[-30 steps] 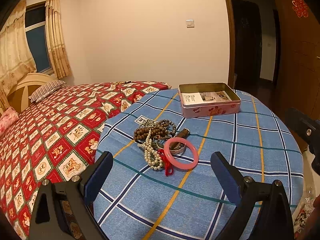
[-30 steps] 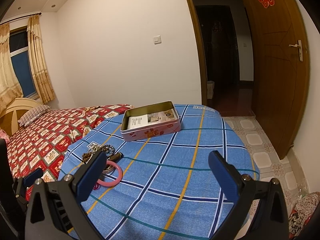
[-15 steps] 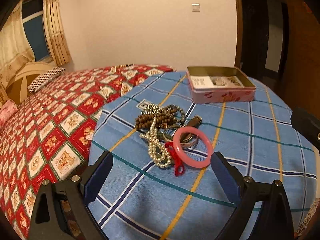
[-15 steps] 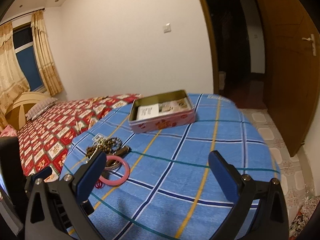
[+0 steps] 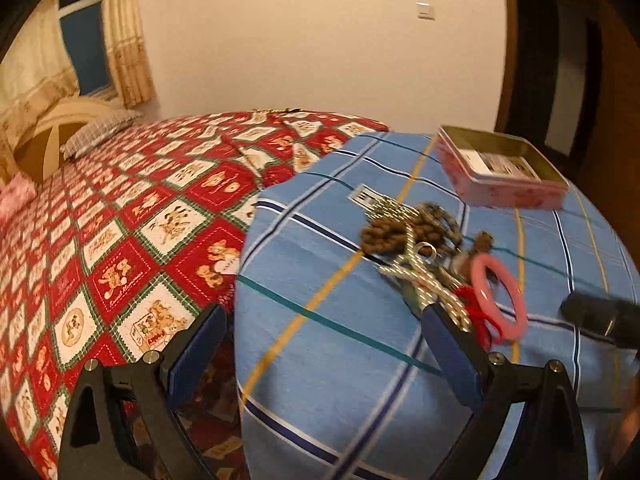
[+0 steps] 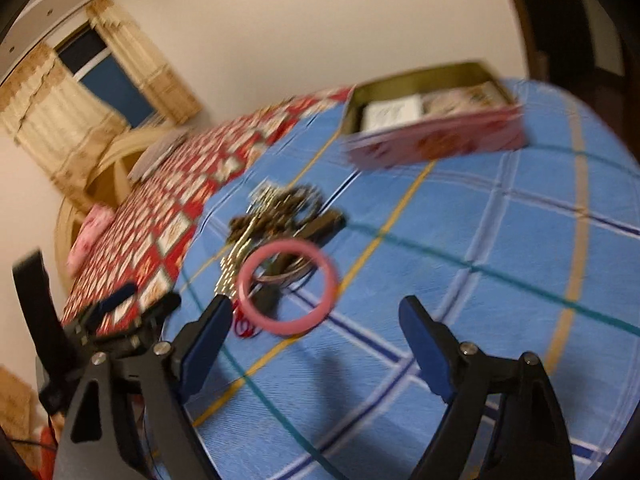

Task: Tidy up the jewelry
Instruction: 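Lower the right gripper onto the pink bangle and close on it, then grasp the pearl necklace with the left gripper while the right gripper holds the pink bangle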

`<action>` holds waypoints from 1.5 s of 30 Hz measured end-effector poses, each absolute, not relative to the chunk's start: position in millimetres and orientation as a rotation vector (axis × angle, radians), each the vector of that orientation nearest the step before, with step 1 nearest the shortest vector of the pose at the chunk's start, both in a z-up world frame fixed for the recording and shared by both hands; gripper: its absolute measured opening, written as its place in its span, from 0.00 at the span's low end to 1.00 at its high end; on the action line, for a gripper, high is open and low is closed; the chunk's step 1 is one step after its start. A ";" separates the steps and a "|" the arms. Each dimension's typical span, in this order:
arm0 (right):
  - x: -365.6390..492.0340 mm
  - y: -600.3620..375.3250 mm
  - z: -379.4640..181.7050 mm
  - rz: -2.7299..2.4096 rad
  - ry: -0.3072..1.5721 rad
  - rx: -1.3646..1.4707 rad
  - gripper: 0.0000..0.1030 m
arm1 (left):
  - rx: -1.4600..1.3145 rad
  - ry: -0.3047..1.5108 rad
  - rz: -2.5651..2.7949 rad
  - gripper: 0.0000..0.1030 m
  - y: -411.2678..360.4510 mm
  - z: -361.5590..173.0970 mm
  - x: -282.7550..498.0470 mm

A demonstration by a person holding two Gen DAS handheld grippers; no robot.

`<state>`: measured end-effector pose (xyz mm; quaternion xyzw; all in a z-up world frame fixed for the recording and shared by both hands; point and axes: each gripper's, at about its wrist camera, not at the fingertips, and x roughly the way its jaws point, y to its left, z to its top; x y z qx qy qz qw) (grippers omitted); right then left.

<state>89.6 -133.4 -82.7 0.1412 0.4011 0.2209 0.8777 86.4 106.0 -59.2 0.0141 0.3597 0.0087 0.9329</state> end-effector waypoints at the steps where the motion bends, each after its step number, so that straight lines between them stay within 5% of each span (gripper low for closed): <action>1: 91.6 -125.8 -85.8 0.490 0.851 0.278 0.83 | 0.012 0.735 0.014 0.95 110.0 -58.4 88.6; 12: 114.6 -65.0 -114.1 0.612 0.936 0.003 0.18 | -0.077 0.785 -0.171 0.95 98.3 -63.2 107.3; 14: 114.6 -71.1 -112.9 0.630 0.945 0.007 0.14 | -0.098 0.797 -0.198 0.95 93.6 -65.5 112.2; 18: 110.8 -94.8 -105.1 0.600 0.922 0.067 0.13 | -0.140 0.826 -0.243 0.95 84.0 -74.1 125.9; 22: 101.1 -120.1 -90.5 0.574 0.872 0.135 0.13 | -0.181 0.875 -0.275 0.63 77.0 -88.5 143.3; 27: 96.0 -129.8 -78.3 0.517 0.837 0.138 0.13 | -0.284 0.895 -0.309 0.58 79.7 -95.2 151.3; 34: 98.8 -129.7 -80.9 0.508 0.845 0.162 0.13 | -0.279 0.832 -0.387 0.10 84.0 -85.3 136.7; 45: 101.6 -139.8 -75.4 0.494 0.823 0.213 0.13 | -0.309 0.884 -0.390 0.12 97.6 -81.9 131.1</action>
